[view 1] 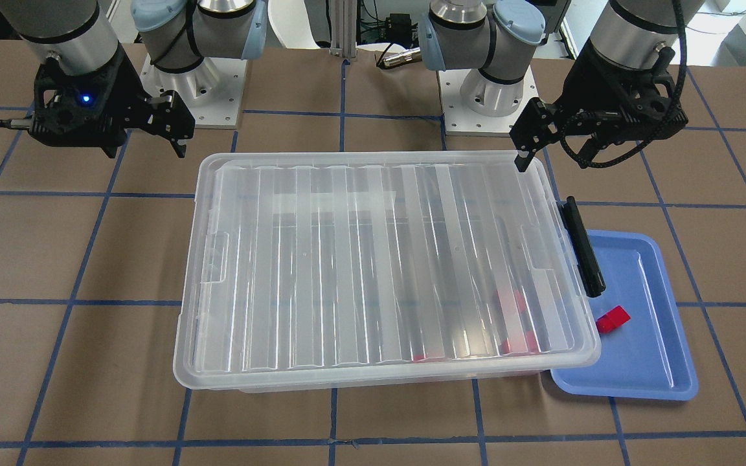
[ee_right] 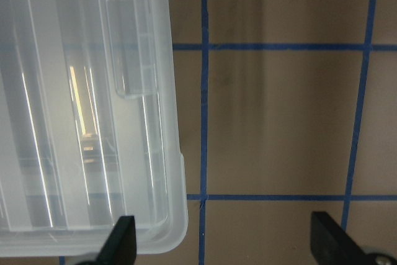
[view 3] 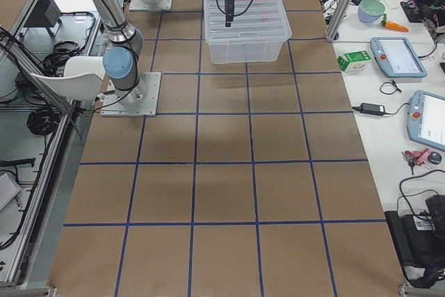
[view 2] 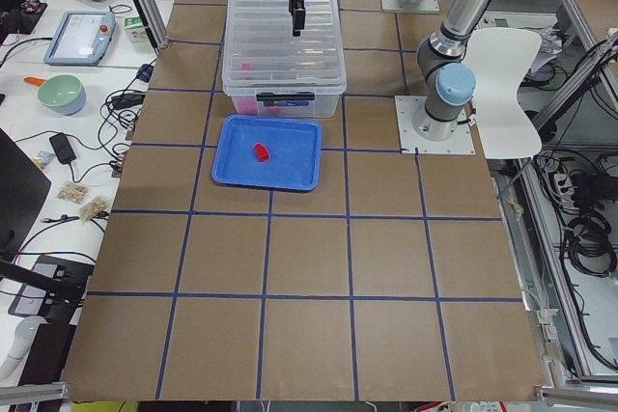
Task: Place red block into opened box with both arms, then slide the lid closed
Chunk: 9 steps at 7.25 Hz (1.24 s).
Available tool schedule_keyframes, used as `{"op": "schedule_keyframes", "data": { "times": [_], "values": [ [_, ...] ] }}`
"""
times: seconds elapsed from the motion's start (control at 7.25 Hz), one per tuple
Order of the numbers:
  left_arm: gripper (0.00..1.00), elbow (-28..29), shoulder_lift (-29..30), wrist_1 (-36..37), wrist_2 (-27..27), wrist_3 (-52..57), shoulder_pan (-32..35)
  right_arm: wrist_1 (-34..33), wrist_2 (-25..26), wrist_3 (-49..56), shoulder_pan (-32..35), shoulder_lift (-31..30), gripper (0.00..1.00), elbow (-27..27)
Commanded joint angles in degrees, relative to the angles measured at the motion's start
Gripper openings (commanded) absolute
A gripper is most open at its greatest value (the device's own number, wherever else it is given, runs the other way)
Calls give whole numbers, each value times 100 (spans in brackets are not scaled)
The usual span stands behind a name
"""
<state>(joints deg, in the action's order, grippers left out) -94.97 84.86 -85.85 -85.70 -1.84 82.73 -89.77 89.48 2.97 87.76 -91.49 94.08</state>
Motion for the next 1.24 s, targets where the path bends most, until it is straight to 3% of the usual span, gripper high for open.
{"op": "schedule_keyframes", "data": {
  "times": [0.0,0.69,1.1],
  "values": [
    [100,-4,-4,-19,1,17,6,-943,9,-16,13,586,100,5],
    [100,14,144,-2,1,52,-3,-1332,-53,71,83,1115,100,-4],
    [100,66,442,15,-8,1208,-187,-1550,-62,89,84,1361,100,-4]
  ]
}}
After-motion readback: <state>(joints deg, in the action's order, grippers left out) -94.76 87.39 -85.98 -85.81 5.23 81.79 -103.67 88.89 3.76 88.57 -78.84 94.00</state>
